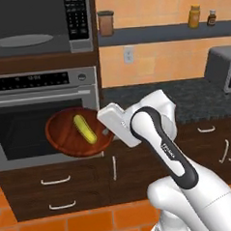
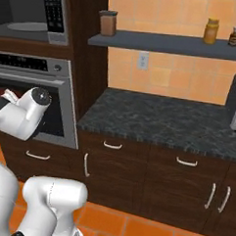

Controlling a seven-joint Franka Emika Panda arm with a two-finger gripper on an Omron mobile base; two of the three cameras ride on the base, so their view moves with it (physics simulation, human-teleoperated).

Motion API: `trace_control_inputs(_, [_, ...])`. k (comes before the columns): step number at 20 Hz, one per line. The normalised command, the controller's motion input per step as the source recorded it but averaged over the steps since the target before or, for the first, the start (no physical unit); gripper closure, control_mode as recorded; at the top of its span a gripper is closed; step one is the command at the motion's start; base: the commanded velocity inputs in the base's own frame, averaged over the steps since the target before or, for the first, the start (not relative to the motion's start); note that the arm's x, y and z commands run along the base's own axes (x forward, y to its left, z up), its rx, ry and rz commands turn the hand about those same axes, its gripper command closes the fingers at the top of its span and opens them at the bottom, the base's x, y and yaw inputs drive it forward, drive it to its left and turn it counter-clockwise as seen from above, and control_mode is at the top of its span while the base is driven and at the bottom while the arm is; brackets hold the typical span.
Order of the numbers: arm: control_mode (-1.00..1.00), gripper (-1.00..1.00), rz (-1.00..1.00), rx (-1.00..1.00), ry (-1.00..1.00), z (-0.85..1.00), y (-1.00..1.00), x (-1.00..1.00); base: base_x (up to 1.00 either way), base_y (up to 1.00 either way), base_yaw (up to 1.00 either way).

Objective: Pick the cucumber from the sink and place it in the bowl. Then pick the bowl and place it in the microwave. Then close the microwave door and press the start button.

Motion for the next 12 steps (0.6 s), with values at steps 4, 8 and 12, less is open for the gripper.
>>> trace_control_inputs(4, [1.00, 1.00, 0.00, 0.00, 0.00, 0.00, 0.00, 0.00, 0.75, 0.84, -0.11])
trace_control_inputs(8, [1.00, 1.00, 0.00, 0.00, 0.00, 0.00, 0.00, 0.00, 0.53, 0.80, -0.11])
trace_control_inputs(12, [1.00, 1.00, 0.00, 0.00, 0.00, 0.00, 0.00, 0.00, 0.25, 0.71, -0.18])
